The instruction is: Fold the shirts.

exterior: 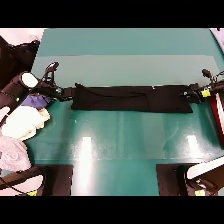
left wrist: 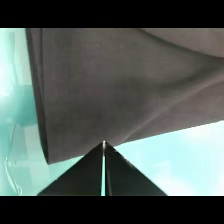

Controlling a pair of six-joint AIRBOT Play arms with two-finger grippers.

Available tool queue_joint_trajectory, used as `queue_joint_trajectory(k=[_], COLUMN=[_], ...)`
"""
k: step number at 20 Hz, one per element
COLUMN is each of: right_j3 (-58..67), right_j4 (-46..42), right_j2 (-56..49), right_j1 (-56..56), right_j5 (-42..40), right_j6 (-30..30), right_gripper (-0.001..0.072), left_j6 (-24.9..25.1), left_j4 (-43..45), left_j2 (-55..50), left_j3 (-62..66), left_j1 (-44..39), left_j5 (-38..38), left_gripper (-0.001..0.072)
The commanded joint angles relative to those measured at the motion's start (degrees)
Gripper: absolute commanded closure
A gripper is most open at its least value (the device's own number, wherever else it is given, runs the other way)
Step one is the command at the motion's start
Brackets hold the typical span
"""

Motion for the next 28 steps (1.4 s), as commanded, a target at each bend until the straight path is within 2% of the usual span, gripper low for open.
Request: queue_joint_trajectory(k=[1, 3, 4, 6, 7, 8, 11, 15, 21, 24, 28], right_j3=[0.0, 0.0, 0.0, 0.0, 0.0, 0.0, 0.0, 0.0, 1.8, 6.1, 11.0], right_j4=[-0.4, -0.4, -0.4, -0.4, -0.4, -0.4, -0.3, 0.8, 11.7, 12.0, 12.0], right_j2=[-0.6, -0.6, -0.6, -0.6, -0.6, -0.4, 2.8, 9.9, 16.2, 17.3, 17.6], right_j1=[1.2, 2.2, 2.6, 3.5, 3.9, 3.9, 4.6, 7.1, 12.2, 16.4, 21.5], right_j5=[-0.5, 0.1, 0.1, 0.1, 0.1, 0.1, -1.6, -1.9, -0.1, 0.3, 0.5], right_j6=[-0.4, -1.1, -1.6, -1.6, -1.6, -2.1, -2.1, -2.1, 0.4, 1.7, 3.7], right_gripper=[0.0081, 0.0182, 0.0285, 0.0554, 0.0647, 0.069, 0.0691, 0.0693, 0.0694, 0.0694, 0.0694], left_j6=[0.0, 0.0, 0.0, -0.2, -0.2, -0.2, -0.1, 0.9, 1.0, 2.3, 1.1], left_j4=[-0.2, -0.5, -0.7, -2.3, -3.4, -4.0, -4.1, -4.1, -5.0, -6.5, -7.5], left_j2=[0.0, 0.0, 0.0, 0.0, -0.1, -0.1, -2.5, -13.2, -32.1, -38.2, -42.1], left_j3=[0.1, 0.1, 0.1, 0.1, 0.1, 0.3, 4.6, 17.4, 36.0, 39.9, 41.3], left_j1=[0.0, 0.0, 0.0, -0.2, -0.8, -1.7, -5.8, -14.1, -26.1, -29.4, -29.3], left_j5=[-0.1, -0.1, -0.1, 0.8, 2.3, 3.9, 4.6, 3.5, 1.7, 1.6, 2.3], left_gripper=[0.0678, 0.0678, 0.0685, 0.0686, 0.0686, 0.0686, 0.0687, 0.0687, 0.0686, 0.0686, 0.0686])
